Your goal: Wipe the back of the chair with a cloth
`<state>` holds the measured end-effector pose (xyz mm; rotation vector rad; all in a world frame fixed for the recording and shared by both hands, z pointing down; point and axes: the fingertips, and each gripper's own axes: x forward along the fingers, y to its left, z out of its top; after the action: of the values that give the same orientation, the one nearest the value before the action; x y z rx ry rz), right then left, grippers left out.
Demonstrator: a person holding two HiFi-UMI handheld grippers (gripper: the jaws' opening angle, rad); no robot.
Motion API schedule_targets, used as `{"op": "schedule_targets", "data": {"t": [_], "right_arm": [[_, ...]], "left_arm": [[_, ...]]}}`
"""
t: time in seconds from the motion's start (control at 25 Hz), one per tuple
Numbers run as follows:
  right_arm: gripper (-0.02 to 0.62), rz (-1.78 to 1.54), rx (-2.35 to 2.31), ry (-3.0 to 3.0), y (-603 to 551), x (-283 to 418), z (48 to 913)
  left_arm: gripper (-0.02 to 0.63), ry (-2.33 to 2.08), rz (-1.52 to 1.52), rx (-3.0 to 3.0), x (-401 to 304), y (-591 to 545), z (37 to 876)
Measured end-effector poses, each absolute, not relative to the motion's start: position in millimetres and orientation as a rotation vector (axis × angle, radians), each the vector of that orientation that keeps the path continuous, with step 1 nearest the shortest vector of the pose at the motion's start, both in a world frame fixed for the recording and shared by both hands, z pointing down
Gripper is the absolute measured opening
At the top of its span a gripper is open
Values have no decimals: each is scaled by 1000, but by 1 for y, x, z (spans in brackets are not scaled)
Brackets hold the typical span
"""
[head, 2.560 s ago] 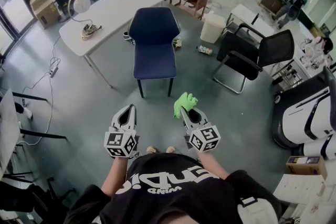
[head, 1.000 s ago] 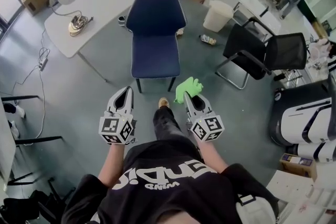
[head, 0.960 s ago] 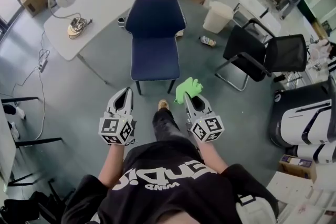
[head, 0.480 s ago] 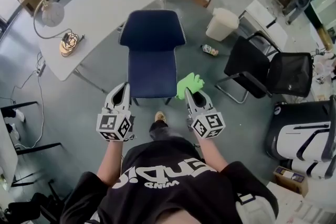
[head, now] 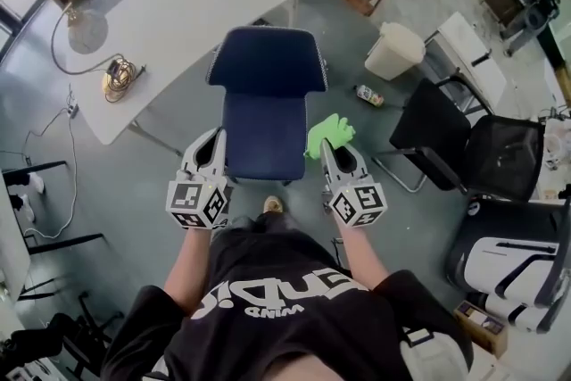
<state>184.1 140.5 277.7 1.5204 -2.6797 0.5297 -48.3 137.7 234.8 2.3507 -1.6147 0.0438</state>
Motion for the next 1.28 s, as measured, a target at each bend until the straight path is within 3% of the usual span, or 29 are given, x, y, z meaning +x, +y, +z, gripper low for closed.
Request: {"op": "schedule_targets", "data": {"t": [0.76,1.28], "right_arm": [[55,463,1712,-2542,30,145,291],[55,435,1757,-2473,-40,153,351]], "left_arm": [[-5,-1397,85,2433,-88,15,268],[-5,-1373,116,2407,-90,-53,333]]}}
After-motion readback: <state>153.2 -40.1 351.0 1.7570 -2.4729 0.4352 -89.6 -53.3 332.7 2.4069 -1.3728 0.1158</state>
